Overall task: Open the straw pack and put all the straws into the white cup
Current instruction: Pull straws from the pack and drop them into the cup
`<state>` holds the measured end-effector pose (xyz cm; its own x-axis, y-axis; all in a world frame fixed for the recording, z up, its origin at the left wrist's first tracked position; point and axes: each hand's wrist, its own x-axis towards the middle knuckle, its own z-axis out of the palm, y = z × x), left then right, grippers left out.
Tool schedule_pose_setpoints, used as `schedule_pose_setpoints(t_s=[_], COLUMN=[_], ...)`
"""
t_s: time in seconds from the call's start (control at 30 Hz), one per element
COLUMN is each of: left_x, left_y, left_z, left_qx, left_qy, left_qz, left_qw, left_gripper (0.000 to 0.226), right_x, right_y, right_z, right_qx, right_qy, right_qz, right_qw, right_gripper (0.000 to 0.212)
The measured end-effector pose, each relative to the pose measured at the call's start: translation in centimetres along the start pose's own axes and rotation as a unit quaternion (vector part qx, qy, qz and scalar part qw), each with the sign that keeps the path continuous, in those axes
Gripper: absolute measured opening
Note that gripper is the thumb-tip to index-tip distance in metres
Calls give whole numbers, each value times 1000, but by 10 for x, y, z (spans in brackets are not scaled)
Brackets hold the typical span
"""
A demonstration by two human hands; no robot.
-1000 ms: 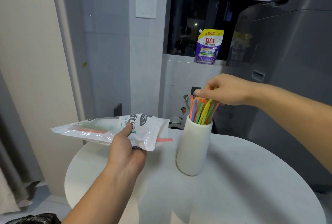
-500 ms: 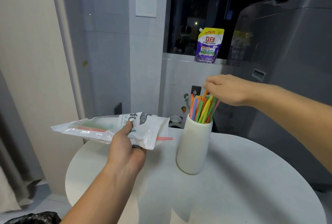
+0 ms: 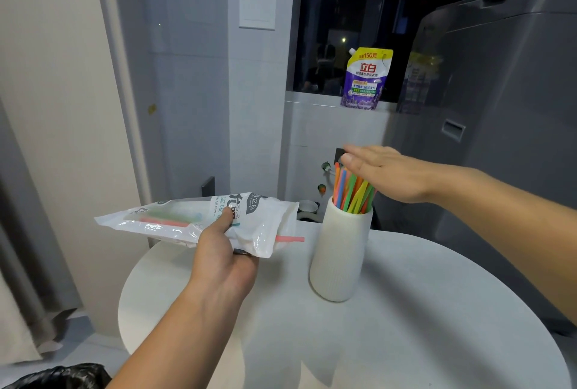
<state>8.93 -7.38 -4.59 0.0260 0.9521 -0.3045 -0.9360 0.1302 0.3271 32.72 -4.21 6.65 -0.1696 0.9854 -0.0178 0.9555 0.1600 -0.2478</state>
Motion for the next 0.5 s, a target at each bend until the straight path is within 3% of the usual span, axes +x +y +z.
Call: schedule_pose_setpoints(t_s=[0.07, 0.13, 0.2, 0.23, 0.27, 0.33, 0.37, 0.4, 0.43, 0.5], left_x=[-1, -2, -2, -4, -6, -9, -11, -13, -14, -18], left_y=[1, 2, 3, 3, 4, 1, -1, -5, -9, -19], left_z=[1, 4, 5, 7, 9, 13, 15, 16, 17, 17], left_qx=[-1, 1, 16, 27, 42, 76, 91, 106, 124, 170], left_qy=[2, -4, -29, -47, -64, -95, -106, -114, -121, -136], left_qz=[1, 2, 11, 17, 26, 56, 75, 94, 114, 151], left_qw=[1000, 1000, 999, 998, 997, 991, 987, 983, 978, 964], left_gripper=[29, 28, 25, 26, 28, 34, 36, 37, 38, 39], right_x=[-7, -23, -46, -58, -70, -90, -93, -93, -90, -88], right_y=[-5, -15, -30, -37, -46, -69, -76, -79, -80, -81], right_z=[-4, -5, 6, 20, 38, 76, 92, 104, 113, 125], right_qx=[-21, -52, 19, 98, 201, 449, 569, 671, 745, 824], right_qy=[94, 282, 427, 450, 432, 308, 231, 165, 110, 57], right_qz=[-13, -68, -118, -118, -98, 1, 59, 113, 158, 185], right_qw=[995, 956, 896, 880, 874, 839, 787, 714, 639, 533], right_gripper=[75, 57, 43, 43, 45, 50, 52, 56, 62, 67])
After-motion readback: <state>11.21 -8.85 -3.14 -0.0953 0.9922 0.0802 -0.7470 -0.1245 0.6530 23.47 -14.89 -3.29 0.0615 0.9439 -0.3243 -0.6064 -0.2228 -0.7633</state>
